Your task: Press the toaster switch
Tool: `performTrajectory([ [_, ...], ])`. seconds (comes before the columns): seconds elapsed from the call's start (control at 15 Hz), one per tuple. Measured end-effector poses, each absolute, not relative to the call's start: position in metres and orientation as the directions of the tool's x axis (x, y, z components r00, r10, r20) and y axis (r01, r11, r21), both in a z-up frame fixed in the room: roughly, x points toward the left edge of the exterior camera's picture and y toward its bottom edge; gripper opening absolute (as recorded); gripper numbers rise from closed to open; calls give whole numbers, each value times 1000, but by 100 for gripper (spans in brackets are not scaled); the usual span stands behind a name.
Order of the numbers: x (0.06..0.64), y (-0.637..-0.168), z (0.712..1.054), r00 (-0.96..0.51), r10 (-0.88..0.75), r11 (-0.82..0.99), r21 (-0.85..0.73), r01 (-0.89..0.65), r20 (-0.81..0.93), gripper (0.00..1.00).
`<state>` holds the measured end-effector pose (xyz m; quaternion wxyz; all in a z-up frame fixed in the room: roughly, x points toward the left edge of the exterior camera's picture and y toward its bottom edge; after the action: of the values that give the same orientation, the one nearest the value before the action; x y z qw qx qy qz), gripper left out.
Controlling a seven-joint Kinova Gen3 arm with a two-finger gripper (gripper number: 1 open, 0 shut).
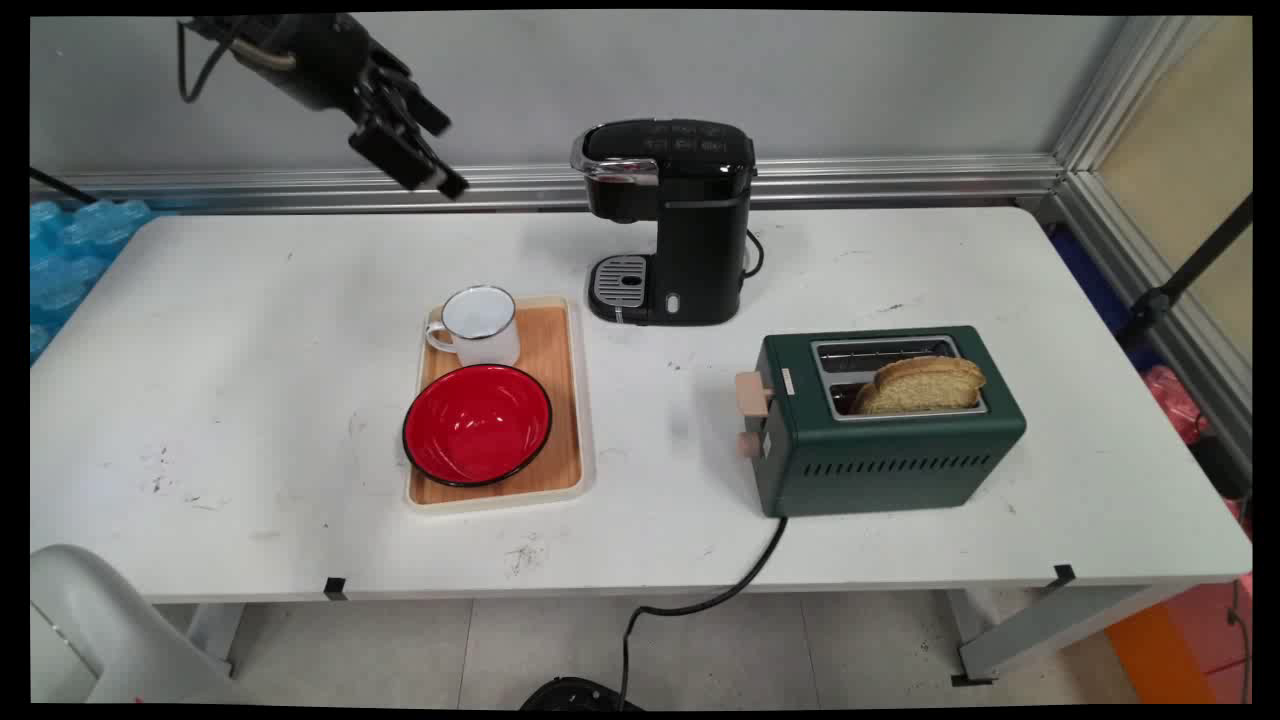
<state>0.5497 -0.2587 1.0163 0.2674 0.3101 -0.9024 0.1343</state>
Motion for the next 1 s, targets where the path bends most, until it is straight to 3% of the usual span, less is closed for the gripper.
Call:
performTrajectory([
  [0.53, 470, -244, 1017, -723, -391, 885, 16, -466, 570, 100],
  [1.0, 379, -258, 981, -762, -310, 931, 20, -364, 569, 100],
])
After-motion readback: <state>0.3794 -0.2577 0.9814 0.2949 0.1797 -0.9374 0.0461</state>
